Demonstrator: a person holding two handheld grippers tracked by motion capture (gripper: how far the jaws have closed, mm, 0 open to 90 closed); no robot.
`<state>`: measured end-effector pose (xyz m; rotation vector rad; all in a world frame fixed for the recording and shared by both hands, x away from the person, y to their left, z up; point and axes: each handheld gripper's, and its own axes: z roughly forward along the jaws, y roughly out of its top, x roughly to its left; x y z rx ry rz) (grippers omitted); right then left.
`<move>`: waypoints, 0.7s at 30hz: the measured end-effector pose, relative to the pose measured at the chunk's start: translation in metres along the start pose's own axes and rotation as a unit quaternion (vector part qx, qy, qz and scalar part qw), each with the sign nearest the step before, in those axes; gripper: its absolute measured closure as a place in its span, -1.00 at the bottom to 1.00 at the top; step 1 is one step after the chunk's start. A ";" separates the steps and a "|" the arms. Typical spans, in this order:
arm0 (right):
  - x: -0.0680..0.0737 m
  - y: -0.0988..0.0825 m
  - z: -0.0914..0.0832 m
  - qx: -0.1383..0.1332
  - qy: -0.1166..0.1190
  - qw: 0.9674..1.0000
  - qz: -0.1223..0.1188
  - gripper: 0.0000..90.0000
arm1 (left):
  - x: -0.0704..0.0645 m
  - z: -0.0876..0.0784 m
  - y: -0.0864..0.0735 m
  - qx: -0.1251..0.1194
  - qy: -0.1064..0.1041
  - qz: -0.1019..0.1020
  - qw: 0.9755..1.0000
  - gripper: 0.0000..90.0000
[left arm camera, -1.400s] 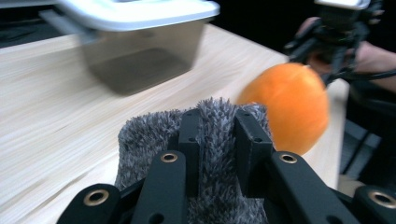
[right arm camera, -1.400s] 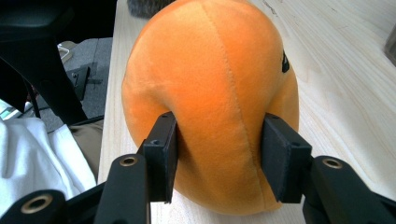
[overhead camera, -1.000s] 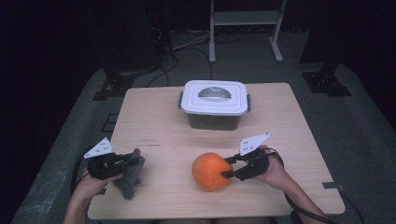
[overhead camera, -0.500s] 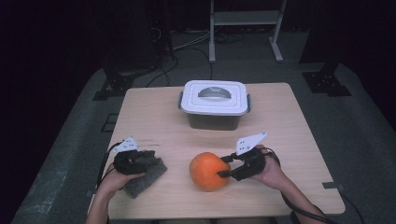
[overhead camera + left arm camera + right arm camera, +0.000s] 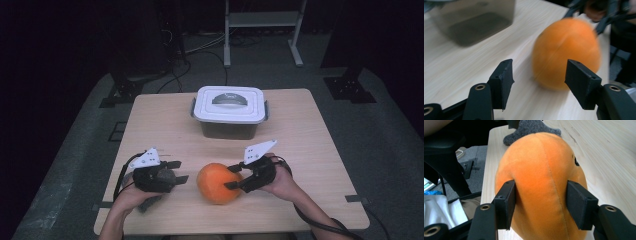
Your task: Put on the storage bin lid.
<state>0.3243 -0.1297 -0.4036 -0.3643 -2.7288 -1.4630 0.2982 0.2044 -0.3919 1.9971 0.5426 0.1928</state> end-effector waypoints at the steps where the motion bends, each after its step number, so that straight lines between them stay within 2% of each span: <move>1: 0.001 0.002 0.002 0.000 0.002 1.000 0.000 -0.05 | -0.003 0.001 0.004 -0.001 -0.006 0.009 1.000 -0.15; 4: 0.001 0.008 0.008 0.001 0.005 1.000 -0.005 -0.05 | -0.013 0.006 0.014 -0.012 -0.024 0.027 0.999 -0.15; 7: 0.001 0.015 0.014 -0.003 0.010 1.000 -0.008 -0.05 | -0.018 0.012 0.020 -0.014 -0.034 0.039 0.999 -0.15; 9: 0.002 0.019 0.019 -0.001 0.016 1.000 -0.011 -0.05 | -0.019 0.019 0.020 -0.006 -0.040 0.040 0.998 -0.14; 11: 0.004 0.022 0.021 -0.001 0.018 1.000 -0.015 -0.06 | -0.019 0.026 0.017 0.015 -0.038 0.045 0.998 -0.12; 13: 0.004 0.023 0.020 -0.001 0.019 1.000 -0.019 -0.09 | -0.016 0.030 0.011 0.017 -0.046 0.032 0.998 -0.10; 15: 0.002 0.022 0.014 -0.007 0.018 1.000 -0.020 -0.12 | -0.014 0.030 0.007 0.020 -0.047 0.028 0.998 -0.08; 17: -0.001 0.020 0.007 -0.012 0.016 1.000 -0.014 -0.15 | -0.011 0.025 0.004 0.027 -0.040 0.024 0.999 -0.08; 19: -0.009 0.015 0.001 -0.005 0.020 1.000 0.000 -0.21 | -0.007 0.018 -0.001 0.038 -0.029 0.020 0.999 -0.09; 21: -0.016 0.009 -0.001 0.003 0.017 1.000 0.009 -0.24 | -0.002 0.012 -0.008 0.043 -0.024 0.007 0.999 -0.11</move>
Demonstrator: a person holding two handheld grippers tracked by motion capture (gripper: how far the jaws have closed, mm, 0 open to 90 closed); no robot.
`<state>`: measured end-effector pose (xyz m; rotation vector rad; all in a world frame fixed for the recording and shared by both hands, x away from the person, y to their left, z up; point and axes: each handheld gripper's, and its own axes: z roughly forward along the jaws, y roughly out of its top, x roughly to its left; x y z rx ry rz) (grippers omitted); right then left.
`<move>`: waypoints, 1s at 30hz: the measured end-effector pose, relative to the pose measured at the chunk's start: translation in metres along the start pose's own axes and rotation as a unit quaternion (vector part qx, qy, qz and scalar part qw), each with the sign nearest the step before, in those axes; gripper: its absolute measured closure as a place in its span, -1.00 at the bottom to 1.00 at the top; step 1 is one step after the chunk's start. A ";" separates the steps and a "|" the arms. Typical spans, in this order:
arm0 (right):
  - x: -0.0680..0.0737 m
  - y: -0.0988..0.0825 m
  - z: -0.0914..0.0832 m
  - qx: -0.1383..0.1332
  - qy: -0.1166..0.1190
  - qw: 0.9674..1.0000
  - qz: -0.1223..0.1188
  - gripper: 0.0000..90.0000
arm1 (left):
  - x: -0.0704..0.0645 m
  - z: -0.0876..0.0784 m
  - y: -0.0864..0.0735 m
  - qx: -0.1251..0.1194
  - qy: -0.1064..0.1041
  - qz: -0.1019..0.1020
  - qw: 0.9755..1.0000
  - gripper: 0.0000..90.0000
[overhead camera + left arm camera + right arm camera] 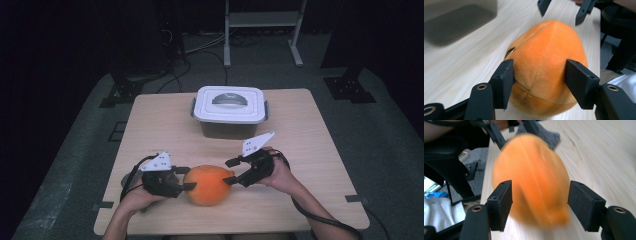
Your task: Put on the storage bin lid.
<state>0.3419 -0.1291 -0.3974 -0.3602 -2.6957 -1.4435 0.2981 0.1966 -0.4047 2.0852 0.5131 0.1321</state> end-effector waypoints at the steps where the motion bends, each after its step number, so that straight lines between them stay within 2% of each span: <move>1: -0.003 -0.003 0.000 0.004 0.002 1.000 0.007 -0.27 | 0.002 -0.002 -0.004 0.002 0.001 -0.005 1.000 -0.12; 5: -0.012 -0.010 0.011 0.021 0.013 0.999 0.025 -0.33 | 0.008 -0.007 -0.016 0.001 -0.004 -0.027 1.000 -0.13; 8: -0.014 -0.011 0.027 0.039 0.030 0.998 0.030 -0.33 | 0.009 -0.005 -0.019 -0.002 -0.017 -0.032 0.999 -0.14; 9: -0.014 -0.011 0.032 0.043 0.035 0.998 0.033 -0.22 | 0.009 -0.005 -0.019 -0.005 -0.021 -0.034 0.999 -0.13; 10: -0.014 -0.010 0.033 0.043 0.045 0.997 0.038 0.00 | 0.010 -0.005 -0.020 -0.008 -0.026 -0.035 0.999 -0.13; 11: -0.013 -0.009 0.033 0.042 0.045 0.997 0.039 0.14 | 0.010 -0.005 -0.020 -0.012 -0.030 -0.037 0.999 -0.12; 12: -0.012 -0.008 0.031 0.041 0.042 0.998 0.037 0.27 | 0.010 -0.005 -0.020 -0.012 -0.030 -0.037 0.999 -0.10; 13: -0.011 -0.007 0.028 0.038 0.041 0.998 0.036 0.35 | 0.013 -0.004 -0.018 -0.022 -0.038 -0.043 0.998 -0.09; 14: -0.010 -0.006 0.024 0.033 0.036 0.998 0.035 0.38 | 0.013 -0.002 -0.017 -0.022 -0.038 -0.042 0.998 -0.08; 17: -0.007 -0.003 0.008 0.017 0.006 1.000 0.026 0.40 | 0.016 0.009 -0.010 -0.021 -0.043 -0.042 0.998 -0.06; 20: -0.009 -0.005 -0.014 0.007 -0.025 0.999 0.021 0.40 | 0.021 0.026 0.008 -0.032 -0.051 -0.037 0.998 -0.05; 23: -0.013 -0.016 -0.031 -0.002 -0.054 0.998 0.022 0.38 | 0.024 0.043 0.021 -0.030 -0.051 -0.030 0.998 -0.06; 24: -0.014 -0.019 -0.034 -0.001 -0.061 0.998 0.021 0.38 | 0.024 0.051 0.025 -0.021 -0.052 -0.030 0.998 -0.08; 25: -0.015 -0.026 -0.038 -0.002 -0.068 0.997 0.022 0.36 | 0.025 0.057 0.026 -0.017 -0.060 -0.033 0.997 -0.10; 28: -0.012 -0.039 -0.036 0.015 -0.056 0.998 0.021 0.28 | 0.020 0.067 0.027 -0.005 -0.075 -0.023 0.997 -0.12; 30: -0.005 -0.044 -0.035 0.022 -0.040 0.999 0.018 0.16 | 0.016 0.066 0.025 -0.008 -0.086 -0.019 0.996 -0.15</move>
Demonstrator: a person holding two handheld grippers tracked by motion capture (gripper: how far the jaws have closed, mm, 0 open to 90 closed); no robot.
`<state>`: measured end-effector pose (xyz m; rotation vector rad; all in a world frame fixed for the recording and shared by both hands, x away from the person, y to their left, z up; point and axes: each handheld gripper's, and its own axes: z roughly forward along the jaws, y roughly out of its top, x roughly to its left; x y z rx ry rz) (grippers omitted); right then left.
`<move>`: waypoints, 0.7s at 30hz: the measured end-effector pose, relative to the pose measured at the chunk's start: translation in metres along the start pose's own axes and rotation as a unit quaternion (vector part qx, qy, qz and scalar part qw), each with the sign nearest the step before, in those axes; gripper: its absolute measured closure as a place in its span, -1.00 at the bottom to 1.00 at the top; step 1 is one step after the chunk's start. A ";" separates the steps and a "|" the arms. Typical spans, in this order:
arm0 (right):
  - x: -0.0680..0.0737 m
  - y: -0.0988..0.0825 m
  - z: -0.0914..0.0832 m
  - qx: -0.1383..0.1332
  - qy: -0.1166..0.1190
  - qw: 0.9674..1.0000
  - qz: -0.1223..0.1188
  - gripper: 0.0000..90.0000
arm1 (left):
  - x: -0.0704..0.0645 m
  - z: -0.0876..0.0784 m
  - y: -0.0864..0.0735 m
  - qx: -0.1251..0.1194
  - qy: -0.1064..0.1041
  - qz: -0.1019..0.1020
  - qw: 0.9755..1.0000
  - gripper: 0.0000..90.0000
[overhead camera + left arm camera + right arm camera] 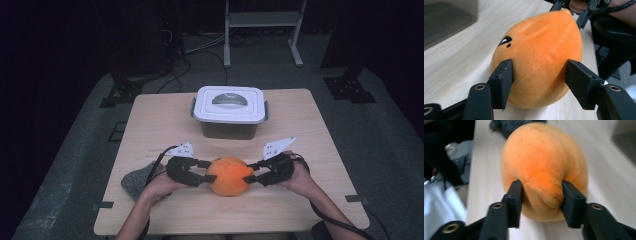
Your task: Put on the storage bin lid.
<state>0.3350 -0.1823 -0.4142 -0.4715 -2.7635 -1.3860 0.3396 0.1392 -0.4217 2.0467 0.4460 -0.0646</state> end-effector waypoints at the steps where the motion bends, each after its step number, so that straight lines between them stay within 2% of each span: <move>1: 0.003 -0.001 0.000 0.005 0.012 1.000 -0.002 0.10 | -0.002 -0.001 -0.001 0.000 -0.004 0.001 1.000 -0.15; 3: 0.009 -0.003 -0.002 0.014 0.055 0.998 0.006 -0.03 | -0.006 -0.004 -0.003 0.006 -0.009 0.008 1.000 -0.15; 4: 0.012 -0.002 -0.004 0.018 0.068 0.998 0.002 -0.08 | -0.009 -0.005 -0.003 0.009 -0.011 0.013 1.000 -0.15; 5: 0.014 0.000 -0.007 0.017 0.075 0.997 -0.001 -0.10 | -0.012 -0.007 -0.004 0.014 -0.011 0.022 1.000 -0.15; 7: 0.016 0.004 -0.012 -0.002 0.087 0.996 0.002 -0.11 | -0.016 -0.008 -0.006 0.015 -0.016 0.027 0.999 -0.16; 8: 0.015 0.007 -0.014 -0.009 0.083 0.997 0.003 -0.11 | -0.016 -0.008 -0.006 0.015 -0.016 0.027 0.999 -0.16; 9: 0.013 0.010 -0.014 -0.012 0.076 0.997 0.003 -0.10 | -0.018 -0.009 -0.007 0.019 -0.017 0.036 0.999 -0.17; 11: 0.007 0.014 -0.011 -0.026 0.076 0.997 0.012 -0.07 | -0.019 -0.009 -0.008 0.021 -0.018 0.039 0.999 -0.18; 14: -0.004 0.021 -0.003 -0.032 0.073 0.996 0.025 0.00 | -0.021 -0.010 -0.009 0.025 -0.024 0.043 0.998 -0.20; 16: -0.009 0.025 0.003 -0.026 0.058 0.997 0.033 0.03 | -0.021 -0.011 -0.009 0.028 -0.031 0.045 0.998 -0.21; 18: -0.011 0.026 0.010 -0.011 0.049 0.998 0.031 0.03 | -0.021 -0.013 -0.008 0.025 -0.032 0.043 0.998 -0.23; 21: -0.007 0.024 0.015 -0.003 0.064 0.998 0.019 0.05 | -0.020 -0.017 -0.008 0.008 -0.028 0.042 0.999 -0.25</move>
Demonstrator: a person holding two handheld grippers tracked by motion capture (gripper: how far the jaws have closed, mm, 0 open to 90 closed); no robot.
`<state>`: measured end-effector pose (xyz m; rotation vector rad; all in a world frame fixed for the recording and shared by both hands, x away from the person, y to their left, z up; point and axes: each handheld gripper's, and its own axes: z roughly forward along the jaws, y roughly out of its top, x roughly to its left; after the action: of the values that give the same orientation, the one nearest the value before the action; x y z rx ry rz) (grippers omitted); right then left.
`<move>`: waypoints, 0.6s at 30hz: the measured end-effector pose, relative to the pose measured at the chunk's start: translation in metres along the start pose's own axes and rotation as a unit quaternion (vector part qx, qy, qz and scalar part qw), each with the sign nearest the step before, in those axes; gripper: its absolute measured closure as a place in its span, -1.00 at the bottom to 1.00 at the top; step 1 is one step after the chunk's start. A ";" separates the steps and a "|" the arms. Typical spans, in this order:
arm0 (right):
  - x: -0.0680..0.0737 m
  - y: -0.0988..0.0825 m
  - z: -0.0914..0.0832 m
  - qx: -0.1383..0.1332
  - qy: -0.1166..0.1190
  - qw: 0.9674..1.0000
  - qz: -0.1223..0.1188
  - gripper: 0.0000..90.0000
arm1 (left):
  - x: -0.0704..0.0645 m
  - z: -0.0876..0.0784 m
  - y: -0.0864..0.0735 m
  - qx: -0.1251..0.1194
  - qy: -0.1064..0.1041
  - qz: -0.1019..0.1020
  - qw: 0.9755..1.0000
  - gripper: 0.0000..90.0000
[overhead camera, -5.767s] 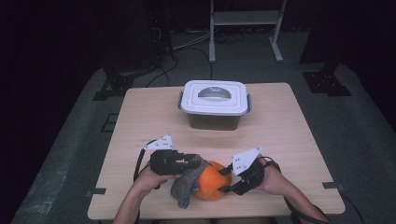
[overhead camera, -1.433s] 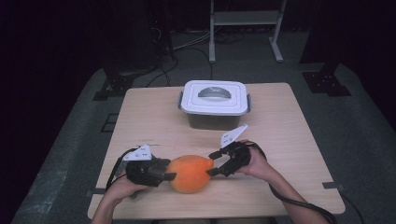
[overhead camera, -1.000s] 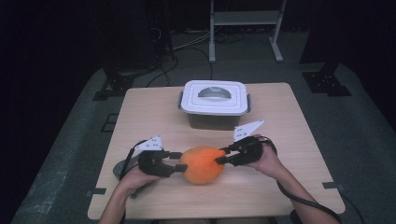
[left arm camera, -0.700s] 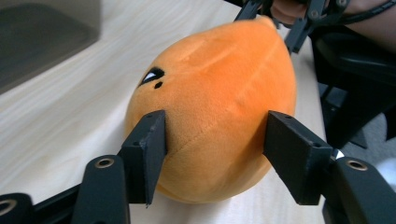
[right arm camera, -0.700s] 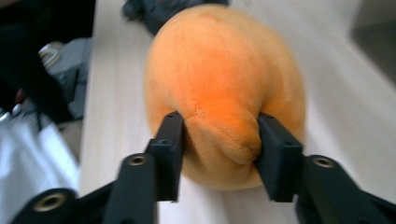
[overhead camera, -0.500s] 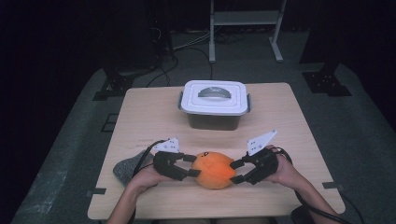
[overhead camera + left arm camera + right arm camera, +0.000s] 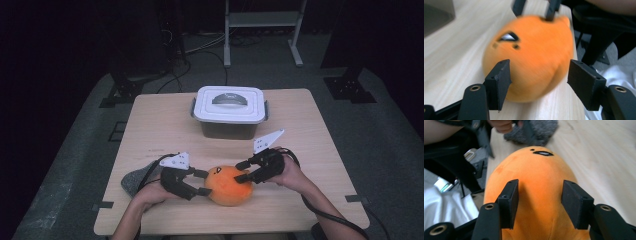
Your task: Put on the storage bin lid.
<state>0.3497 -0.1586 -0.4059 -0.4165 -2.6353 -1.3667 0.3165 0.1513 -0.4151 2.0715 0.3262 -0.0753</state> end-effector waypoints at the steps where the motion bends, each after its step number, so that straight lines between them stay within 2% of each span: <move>1: 0.003 -0.001 0.001 0.004 0.002 1.000 -0.004 0.05 | 0.000 0.000 0.000 0.000 0.000 0.000 1.000 -0.26; 2: 0.003 -0.001 0.001 0.004 0.002 1.000 -0.004 0.05 | 0.000 0.000 0.001 -0.006 0.007 -0.003 1.000 -0.26; 3: 0.011 -0.004 0.004 0.016 0.013 1.000 -0.019 0.07 | 0.001 0.001 0.002 -0.006 0.022 -0.004 1.000 -0.33; 5: 0.016 -0.006 0.006 0.026 0.018 0.999 -0.036 0.07 | 0.002 0.005 0.003 -0.001 0.033 -0.010 0.999 -0.37; 8: 0.022 -0.007 0.004 0.030 0.016 0.999 -0.042 0.02 | 0.003 0.011 0.001 0.012 0.024 -0.015 1.000 -0.39; 11: 0.022 -0.009 -0.003 0.020 0.001 0.999 -0.035 -0.19 | 0.002 0.017 -0.002 0.026 0.004 -0.018 0.999 -0.39; 13: 0.018 -0.012 -0.007 0.017 -0.007 1.000 -0.024 -0.23 | 0.001 0.019 -0.004 0.033 -0.008 -0.017 0.999 -0.39; 16: 0.012 -0.021 -0.005 0.026 0.001 1.000 0.000 -0.28 | 0.000 0.020 -0.004 0.029 -0.012 -0.014 0.999 -0.38; 18: 0.011 -0.023 0.000 0.032 0.007 0.999 0.007 -0.24 | -0.002 0.022 -0.003 0.029 -0.010 0.002 1.000 -0.29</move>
<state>0.3318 -0.1694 -0.4213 -0.4157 -2.6513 -1.2737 0.3154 0.1336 -0.4277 2.1263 0.3108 -0.1053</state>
